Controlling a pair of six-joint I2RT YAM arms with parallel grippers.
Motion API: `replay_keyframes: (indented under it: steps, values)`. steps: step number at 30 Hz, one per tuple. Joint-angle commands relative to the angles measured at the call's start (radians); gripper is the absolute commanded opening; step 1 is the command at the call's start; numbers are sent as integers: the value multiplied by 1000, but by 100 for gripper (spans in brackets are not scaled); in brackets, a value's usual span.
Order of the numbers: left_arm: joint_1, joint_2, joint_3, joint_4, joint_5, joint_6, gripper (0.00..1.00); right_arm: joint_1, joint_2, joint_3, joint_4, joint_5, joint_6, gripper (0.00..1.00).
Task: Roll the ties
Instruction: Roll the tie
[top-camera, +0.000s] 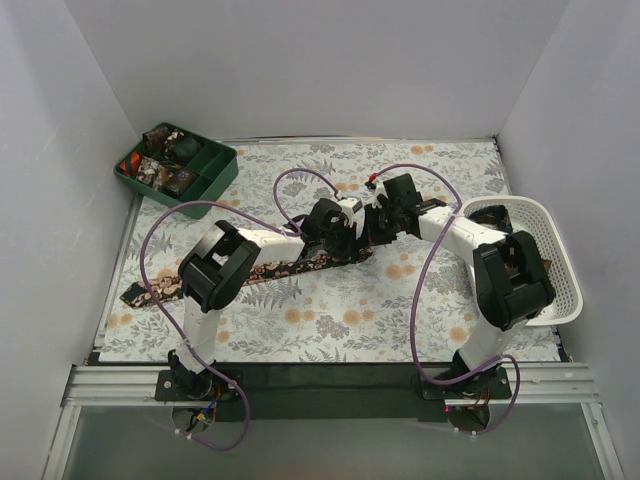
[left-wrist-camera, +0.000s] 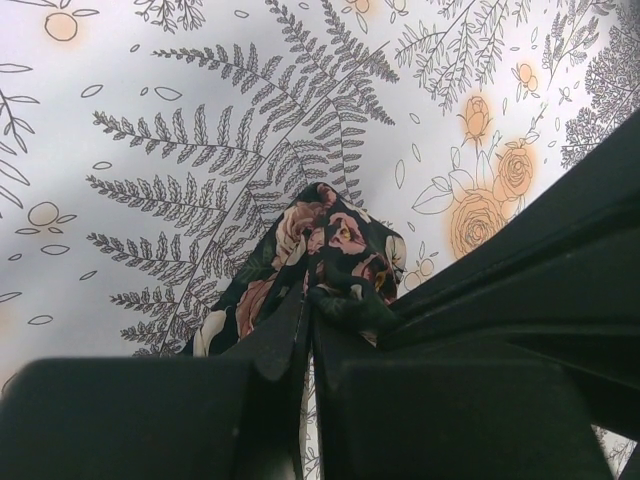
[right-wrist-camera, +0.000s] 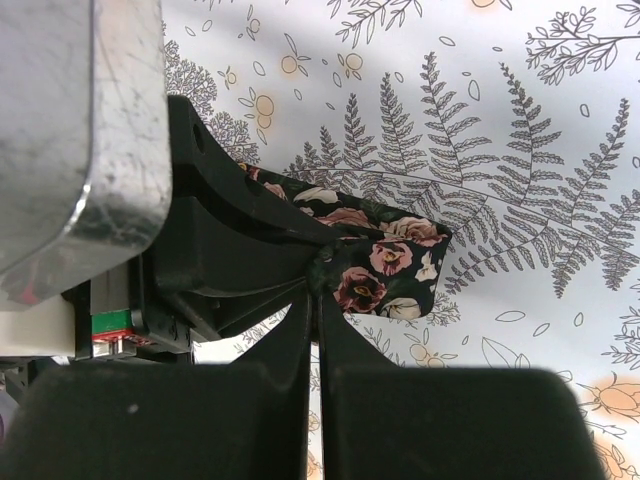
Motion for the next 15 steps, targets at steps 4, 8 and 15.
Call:
replay_keyframes:
  steps: [4,8,15]
  values:
    - [9,-18,-18,7,-47,-8,0,4,37,38,-3,-44,29,1]
    - [12,-41,-40,24,-68,-16,0,4,72,30,13,-33,39,1]
    - [20,-86,-67,64,-77,-28,0,6,112,-22,96,-55,57,1]
